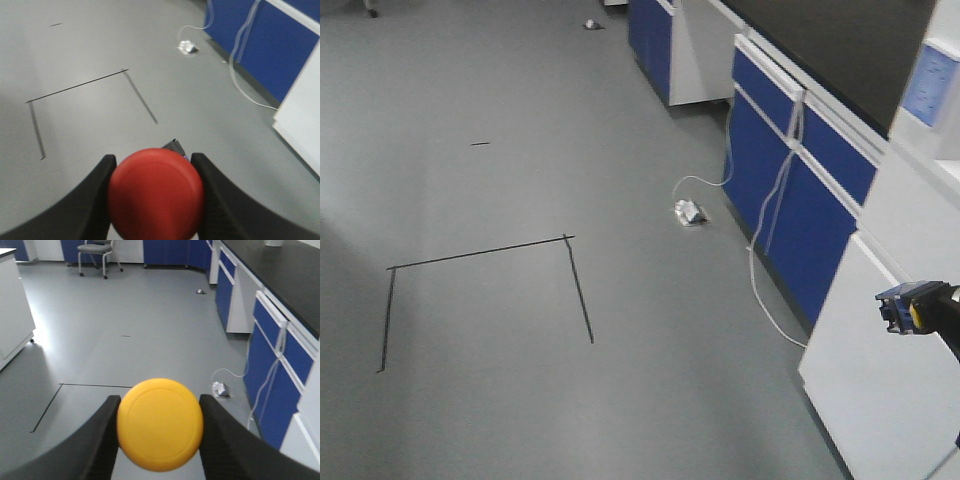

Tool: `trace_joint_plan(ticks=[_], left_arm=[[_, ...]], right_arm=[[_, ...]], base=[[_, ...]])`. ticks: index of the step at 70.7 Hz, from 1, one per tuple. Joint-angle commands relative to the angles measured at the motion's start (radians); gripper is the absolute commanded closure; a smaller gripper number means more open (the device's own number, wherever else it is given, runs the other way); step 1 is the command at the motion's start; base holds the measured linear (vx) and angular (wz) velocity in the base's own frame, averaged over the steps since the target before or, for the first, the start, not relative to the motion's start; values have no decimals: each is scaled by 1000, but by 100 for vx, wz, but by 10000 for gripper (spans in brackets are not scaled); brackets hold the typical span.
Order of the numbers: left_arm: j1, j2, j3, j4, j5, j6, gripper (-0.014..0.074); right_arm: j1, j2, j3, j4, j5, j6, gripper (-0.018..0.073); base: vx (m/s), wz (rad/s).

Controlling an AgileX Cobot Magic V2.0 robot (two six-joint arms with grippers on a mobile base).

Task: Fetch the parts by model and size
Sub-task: 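Drive the base to the bench with the red tray, holding both switches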

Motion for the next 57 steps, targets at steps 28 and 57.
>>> trace_joint_plan(ticks=[28, 57], left_arm=[[-3, 9, -23, 7, -65, -5, 594], [-3, 9, -23, 7, -65, -5, 594]], right_arm=[[-2, 4, -29, -9, -85, -14, 566], [-2, 4, -29, -9, -85, -14, 566]], base=[[19, 44], [41, 5]])
